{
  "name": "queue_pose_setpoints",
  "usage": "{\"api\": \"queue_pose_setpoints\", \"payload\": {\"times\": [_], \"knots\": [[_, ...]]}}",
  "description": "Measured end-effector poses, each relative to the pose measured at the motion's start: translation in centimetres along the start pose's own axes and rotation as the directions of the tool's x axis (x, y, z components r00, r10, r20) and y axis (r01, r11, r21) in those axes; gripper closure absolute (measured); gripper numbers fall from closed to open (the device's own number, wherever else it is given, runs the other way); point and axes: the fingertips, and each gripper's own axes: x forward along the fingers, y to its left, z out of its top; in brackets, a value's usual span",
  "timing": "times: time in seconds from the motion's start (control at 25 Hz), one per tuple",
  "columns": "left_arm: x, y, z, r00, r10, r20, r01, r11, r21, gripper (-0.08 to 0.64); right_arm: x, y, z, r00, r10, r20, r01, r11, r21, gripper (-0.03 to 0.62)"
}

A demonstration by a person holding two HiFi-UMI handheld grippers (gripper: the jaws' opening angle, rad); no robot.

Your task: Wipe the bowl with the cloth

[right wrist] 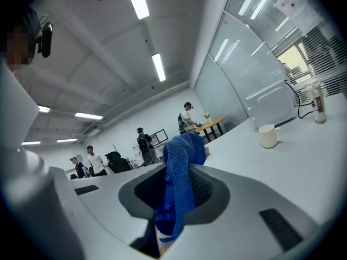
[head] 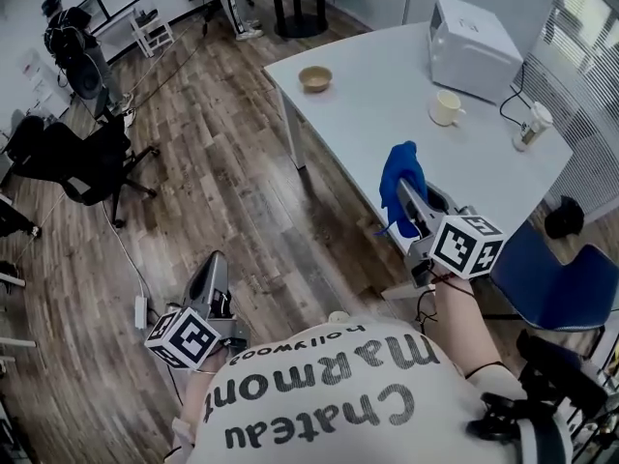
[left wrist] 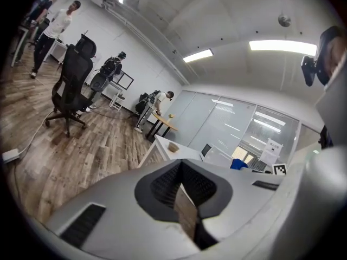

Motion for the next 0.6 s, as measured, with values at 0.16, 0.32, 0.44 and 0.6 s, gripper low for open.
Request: {"api": "queue_pose_setpoints", "payload": {"times": [0.16, 0.32, 0.44, 0.6], "knots": [[1.0, 0.7, 0.1, 0.999, 0.034, -0.004, -0.034, 0.999, -0.003, 0.56, 2.2, -0.8, -0.5, 0.999, 0.03, -0.027, -0.029, 0.999, 0.032, 0.526], [2.3, 1.6, -0.3, 0.998, 0.068, 0.004, -0.068, 0.997, -0.031, 0.559, 4.1, -1.7, -1.3, 0.996, 0.054, -0.069, -0.052, 0.998, 0.029, 0.526], [2.8, 2.5, -1.1, 0.995, 0.096, -0.008, -0.096, 0.995, -0.04, 0.559, 5.2, -2.3, -2.2, 0.994, 0.062, -0.092, -0.058, 0.997, 0.04, 0.526], [4.2, 3.5, -2.1, 0.992, 0.114, -0.048, -0.117, 0.99, -0.073, 0.56, 6.7, -3.4, -3.6, 0.99, 0.053, -0.131, -0.045, 0.997, 0.063, 0.526]]}}
